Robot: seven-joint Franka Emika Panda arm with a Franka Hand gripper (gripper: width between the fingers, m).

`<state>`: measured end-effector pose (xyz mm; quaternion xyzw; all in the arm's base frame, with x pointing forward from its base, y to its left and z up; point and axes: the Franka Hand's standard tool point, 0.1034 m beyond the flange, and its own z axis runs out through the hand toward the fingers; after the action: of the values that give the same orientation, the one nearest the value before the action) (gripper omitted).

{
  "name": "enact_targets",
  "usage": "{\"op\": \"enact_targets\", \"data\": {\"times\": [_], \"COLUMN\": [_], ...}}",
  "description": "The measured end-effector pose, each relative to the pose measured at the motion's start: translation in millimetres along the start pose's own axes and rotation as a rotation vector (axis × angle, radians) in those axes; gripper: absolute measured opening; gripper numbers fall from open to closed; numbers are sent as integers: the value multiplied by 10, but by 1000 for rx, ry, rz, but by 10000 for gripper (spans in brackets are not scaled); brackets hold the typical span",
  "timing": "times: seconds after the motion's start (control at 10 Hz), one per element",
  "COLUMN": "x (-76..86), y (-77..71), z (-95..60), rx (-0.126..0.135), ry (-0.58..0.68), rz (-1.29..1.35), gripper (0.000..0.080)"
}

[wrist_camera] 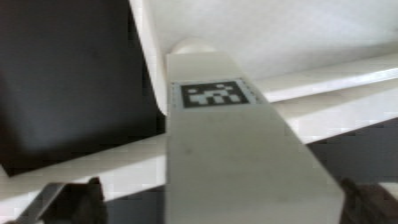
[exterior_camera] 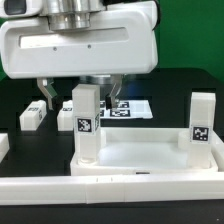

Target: Assemble desk

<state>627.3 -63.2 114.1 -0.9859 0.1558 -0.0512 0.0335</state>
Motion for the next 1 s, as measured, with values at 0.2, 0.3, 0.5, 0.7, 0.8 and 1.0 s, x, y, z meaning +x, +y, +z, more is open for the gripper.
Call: {"op": "enact_targets", "data": {"times": [0.2, 0.3, 0.5, 0.7, 0.8, 1.0], "x": [-1, -3, 6, 20, 17, -30], "y": [-4, -7, 16, 53, 50, -25], "z": [4, 6, 5, 20, 25, 71], "rx": [1, 1, -1, 0, -2, 25], "ry": [0, -1, 2, 9, 9, -8], "rz": [41, 116, 227, 416, 533, 836], "gripper": [527, 382, 294, 294, 294, 294]}}
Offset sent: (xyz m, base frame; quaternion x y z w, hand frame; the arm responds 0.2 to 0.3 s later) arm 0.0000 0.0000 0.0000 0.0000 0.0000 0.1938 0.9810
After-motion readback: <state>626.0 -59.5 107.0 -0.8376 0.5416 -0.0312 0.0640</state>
